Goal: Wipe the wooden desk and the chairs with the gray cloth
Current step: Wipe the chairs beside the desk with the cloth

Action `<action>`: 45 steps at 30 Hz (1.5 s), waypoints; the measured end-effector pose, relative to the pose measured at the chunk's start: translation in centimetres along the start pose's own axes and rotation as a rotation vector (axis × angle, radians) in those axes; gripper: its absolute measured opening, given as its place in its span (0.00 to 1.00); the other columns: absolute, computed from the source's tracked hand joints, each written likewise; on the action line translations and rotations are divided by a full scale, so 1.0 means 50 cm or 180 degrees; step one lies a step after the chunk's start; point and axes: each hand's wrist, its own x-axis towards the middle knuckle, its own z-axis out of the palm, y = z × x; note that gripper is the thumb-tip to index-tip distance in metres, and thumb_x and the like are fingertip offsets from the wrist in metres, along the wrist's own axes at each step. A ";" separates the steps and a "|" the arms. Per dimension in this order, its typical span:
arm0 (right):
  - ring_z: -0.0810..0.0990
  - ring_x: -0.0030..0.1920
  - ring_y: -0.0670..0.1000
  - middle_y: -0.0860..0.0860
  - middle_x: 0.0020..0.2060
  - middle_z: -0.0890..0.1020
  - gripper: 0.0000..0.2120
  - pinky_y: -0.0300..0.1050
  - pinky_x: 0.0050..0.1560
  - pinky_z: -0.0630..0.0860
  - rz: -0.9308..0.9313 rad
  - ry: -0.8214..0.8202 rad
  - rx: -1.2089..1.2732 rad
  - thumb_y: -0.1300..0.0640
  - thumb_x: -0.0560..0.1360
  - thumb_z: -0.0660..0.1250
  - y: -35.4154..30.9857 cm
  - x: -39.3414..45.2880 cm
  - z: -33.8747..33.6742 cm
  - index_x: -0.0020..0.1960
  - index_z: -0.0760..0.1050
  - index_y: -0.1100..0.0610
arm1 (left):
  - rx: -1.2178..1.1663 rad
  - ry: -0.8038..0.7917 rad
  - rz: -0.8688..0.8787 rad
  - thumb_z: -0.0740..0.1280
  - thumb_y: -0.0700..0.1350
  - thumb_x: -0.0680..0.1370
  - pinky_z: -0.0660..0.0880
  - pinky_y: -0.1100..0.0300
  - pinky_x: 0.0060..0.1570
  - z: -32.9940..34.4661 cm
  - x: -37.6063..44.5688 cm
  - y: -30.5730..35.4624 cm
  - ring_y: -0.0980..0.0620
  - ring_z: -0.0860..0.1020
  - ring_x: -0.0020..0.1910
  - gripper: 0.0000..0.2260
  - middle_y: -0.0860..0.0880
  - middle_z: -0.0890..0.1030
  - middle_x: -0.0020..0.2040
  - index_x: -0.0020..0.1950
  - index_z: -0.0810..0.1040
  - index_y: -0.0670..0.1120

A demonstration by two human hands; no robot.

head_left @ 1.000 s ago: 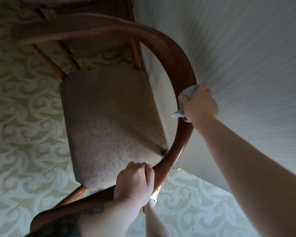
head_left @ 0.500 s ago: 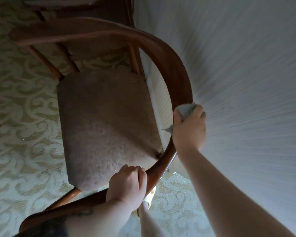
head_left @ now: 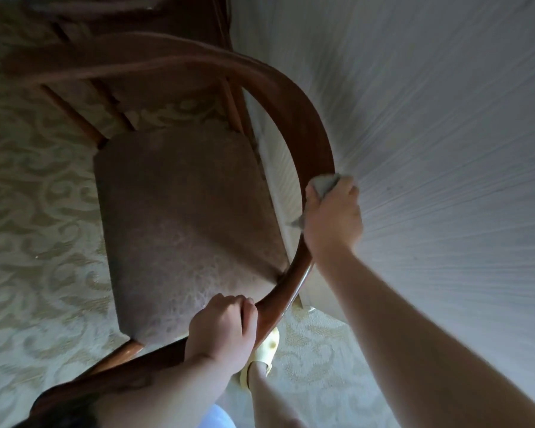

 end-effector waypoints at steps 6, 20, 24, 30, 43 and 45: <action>0.79 0.50 0.58 0.55 0.56 0.72 0.25 0.47 0.35 0.73 0.0267 -0.0217 -0.0046 0.42 0.77 0.61 0.045 -0.140 0.027 0.63 0.61 0.59 | -0.0010 -0.0094 -0.0011 0.47 0.53 0.81 0.68 0.60 0.42 0.001 0.002 -0.001 0.53 0.72 0.39 0.18 0.53 0.72 0.40 0.42 0.73 0.51; 0.78 0.52 0.59 0.55 0.59 0.72 0.24 0.45 0.36 0.69 0.0334 0.0333 0.0494 0.45 0.76 0.65 0.032 -0.135 0.048 0.64 0.64 0.59 | -0.0059 -0.0094 -0.0002 0.47 0.53 0.81 0.70 0.59 0.43 -0.007 -0.001 -0.001 0.54 0.71 0.40 0.18 0.55 0.70 0.36 0.41 0.72 0.51; 0.78 0.50 0.58 0.54 0.57 0.71 0.25 0.51 0.36 0.78 0.0450 -0.0148 0.0222 0.46 0.75 0.66 0.045 -0.158 0.041 0.63 0.61 0.59 | -0.0035 -0.0125 0.0028 0.46 0.52 0.81 0.67 0.61 0.41 -0.012 -0.001 0.005 0.55 0.68 0.38 0.17 0.55 0.65 0.33 0.40 0.69 0.52; 0.78 0.54 0.58 0.55 0.61 0.72 0.29 0.48 0.39 0.69 -0.0125 -0.0192 -0.0470 0.43 0.77 0.64 -0.019 0.053 -0.012 0.69 0.59 0.59 | 0.0134 -0.0073 0.0017 0.48 0.53 0.81 0.64 0.62 0.39 -0.007 -0.001 0.003 0.54 0.70 0.37 0.17 0.53 0.71 0.40 0.44 0.75 0.51; 0.79 0.47 0.62 0.55 0.57 0.70 0.23 0.54 0.36 0.78 0.0517 -0.0117 0.0529 0.46 0.75 0.66 0.049 -0.200 0.055 0.59 0.59 0.57 | -0.0045 -0.0128 0.0009 0.45 0.52 0.81 0.70 0.58 0.44 -0.013 -0.002 0.007 0.52 0.71 0.41 0.17 0.54 0.66 0.35 0.40 0.69 0.52; 0.79 0.48 0.60 0.54 0.56 0.70 0.23 0.56 0.39 0.80 0.0555 -0.0227 0.0484 0.46 0.75 0.66 0.049 -0.160 0.045 0.59 0.60 0.56 | 0.0003 -0.0134 -0.0033 0.47 0.53 0.81 0.68 0.60 0.42 -0.014 -0.001 0.007 0.53 0.69 0.39 0.16 0.54 0.69 0.37 0.40 0.68 0.52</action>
